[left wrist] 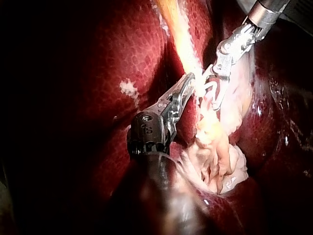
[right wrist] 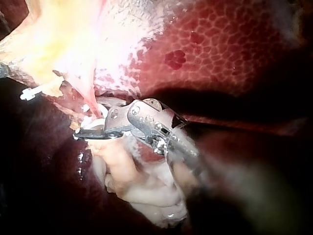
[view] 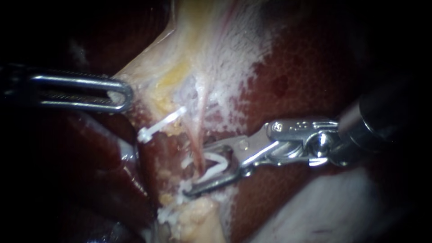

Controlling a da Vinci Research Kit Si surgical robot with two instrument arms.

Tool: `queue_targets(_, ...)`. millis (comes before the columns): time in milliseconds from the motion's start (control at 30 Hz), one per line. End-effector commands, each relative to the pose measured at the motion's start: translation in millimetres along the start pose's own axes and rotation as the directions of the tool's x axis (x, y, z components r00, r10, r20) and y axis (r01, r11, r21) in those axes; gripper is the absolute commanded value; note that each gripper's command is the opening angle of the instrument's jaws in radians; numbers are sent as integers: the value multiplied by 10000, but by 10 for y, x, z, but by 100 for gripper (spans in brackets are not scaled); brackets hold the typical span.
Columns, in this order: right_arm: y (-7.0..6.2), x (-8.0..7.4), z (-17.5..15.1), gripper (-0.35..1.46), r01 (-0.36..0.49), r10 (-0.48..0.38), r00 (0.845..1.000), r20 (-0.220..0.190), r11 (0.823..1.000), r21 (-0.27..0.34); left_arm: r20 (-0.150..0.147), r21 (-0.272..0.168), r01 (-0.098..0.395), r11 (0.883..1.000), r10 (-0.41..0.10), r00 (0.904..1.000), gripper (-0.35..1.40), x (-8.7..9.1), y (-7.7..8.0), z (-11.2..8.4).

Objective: Clipping third clip right tube

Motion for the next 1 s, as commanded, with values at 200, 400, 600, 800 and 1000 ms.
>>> queue_targets(200, 1, 4, -4, 42, -32, 32, 10000, -27, 10000, 0, 0, -2, -1, 10000, 1, 10000, -35, 0, 0, 0)
queue_targets(400, 1, 6, -5, 42, -40, 40, 10000, -52, 10000, -58, 1, -3, -1, 10000, 1, 10000, -35, 1, 0, 0)
queue_targets(600, 2, 7, -5, 42, -47, 46, 10000, -55, 10000, -57, -7, 24, -4, 10000, 4, 10000, -35, 1, 0, 1)
queue_targets(800, 2, 8, -5, 35, -52, 52, 10000, -58, 10000, -58, -6, 22, -7, 10000, 7, 10000, -35, 1, 0, 1)
queue_targets(1000, 2, 10, -8, -7, -419, 419, 9991, -65, 9991, -51, -4, 18, -9, 10000, 9, 10000, -35, 2, 0, 1)
